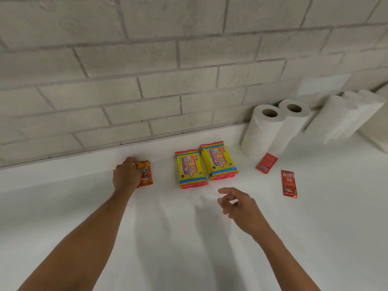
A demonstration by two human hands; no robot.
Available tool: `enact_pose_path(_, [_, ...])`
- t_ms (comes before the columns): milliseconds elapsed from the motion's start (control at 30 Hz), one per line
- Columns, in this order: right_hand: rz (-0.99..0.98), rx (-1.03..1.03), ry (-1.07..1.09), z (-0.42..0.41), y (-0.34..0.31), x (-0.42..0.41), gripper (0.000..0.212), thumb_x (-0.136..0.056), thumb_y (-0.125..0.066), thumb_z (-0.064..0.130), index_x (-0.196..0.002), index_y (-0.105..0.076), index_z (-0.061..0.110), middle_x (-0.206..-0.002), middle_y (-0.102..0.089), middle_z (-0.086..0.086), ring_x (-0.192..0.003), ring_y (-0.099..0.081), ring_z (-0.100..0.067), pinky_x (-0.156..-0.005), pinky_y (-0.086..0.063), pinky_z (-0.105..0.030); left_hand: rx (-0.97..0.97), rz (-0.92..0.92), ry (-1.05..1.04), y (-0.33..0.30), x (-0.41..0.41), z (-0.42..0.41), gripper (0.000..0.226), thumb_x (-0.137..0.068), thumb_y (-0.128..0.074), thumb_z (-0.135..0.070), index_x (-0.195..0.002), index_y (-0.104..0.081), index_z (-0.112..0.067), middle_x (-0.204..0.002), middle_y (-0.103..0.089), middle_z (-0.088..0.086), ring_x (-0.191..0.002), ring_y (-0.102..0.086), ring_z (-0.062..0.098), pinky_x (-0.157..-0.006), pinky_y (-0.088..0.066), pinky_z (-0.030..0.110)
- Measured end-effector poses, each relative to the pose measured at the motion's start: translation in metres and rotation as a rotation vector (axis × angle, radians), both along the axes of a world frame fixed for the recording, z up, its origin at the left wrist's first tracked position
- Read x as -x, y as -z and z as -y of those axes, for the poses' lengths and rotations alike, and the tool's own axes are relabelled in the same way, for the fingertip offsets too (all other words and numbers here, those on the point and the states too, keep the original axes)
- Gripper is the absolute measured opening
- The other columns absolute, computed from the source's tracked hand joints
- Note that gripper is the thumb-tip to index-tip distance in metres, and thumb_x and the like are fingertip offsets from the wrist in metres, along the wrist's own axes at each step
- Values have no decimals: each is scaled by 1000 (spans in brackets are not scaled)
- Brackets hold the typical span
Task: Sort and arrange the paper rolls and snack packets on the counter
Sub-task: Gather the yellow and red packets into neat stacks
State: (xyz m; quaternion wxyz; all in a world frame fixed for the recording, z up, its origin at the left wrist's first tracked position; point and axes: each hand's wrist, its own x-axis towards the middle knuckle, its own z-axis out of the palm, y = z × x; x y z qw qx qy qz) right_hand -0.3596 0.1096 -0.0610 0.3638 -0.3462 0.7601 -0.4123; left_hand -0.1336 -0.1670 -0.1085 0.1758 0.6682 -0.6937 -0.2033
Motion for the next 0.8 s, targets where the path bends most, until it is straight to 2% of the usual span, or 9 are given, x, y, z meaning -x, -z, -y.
enact_pose_path(267, [9,-15,19,-6,2,2,23,-94,-66,23,-116,-66,22,-90,-66,3,-71,-69,-15,-65,-53,-22,48,110,52,0,0,-2,24,-93,-63,-26,-115,-71,-21,-108,-71,9,-95,-67,30,-72,-48,36])
enact_pose_path(500, [7,-11,16,-6,1,3,22,-94,-66,24,-116,-66,23,-91,-66,4,-70,-69,-14,-67,-54,-25,96,57,87,0,-7,-8,18,-93,-64,-25,-108,-71,-18,-105,-71,8,-89,-66,26,-67,-48,33])
enact_pose_path(667, [1,-10,41,-9,1,14,22,-95,-65,25,-116,-67,23,-95,-67,1,-72,-70,-16,-71,-55,-29,68,-5,110,-6,-3,-19,17,-91,-63,-26,-105,-72,-22,-108,-69,6,-93,-65,27,-74,-52,37])
enact_pose_path(800, [-26,-24,60,-12,4,28,21,-95,-64,25,-116,-67,22,-97,-67,0,-74,-70,-16,-70,-54,-26,111,-45,140,-11,5,-39,14,-86,-61,-20,-88,-72,-28,-95,-69,2,-91,-64,29,-68,-42,32])
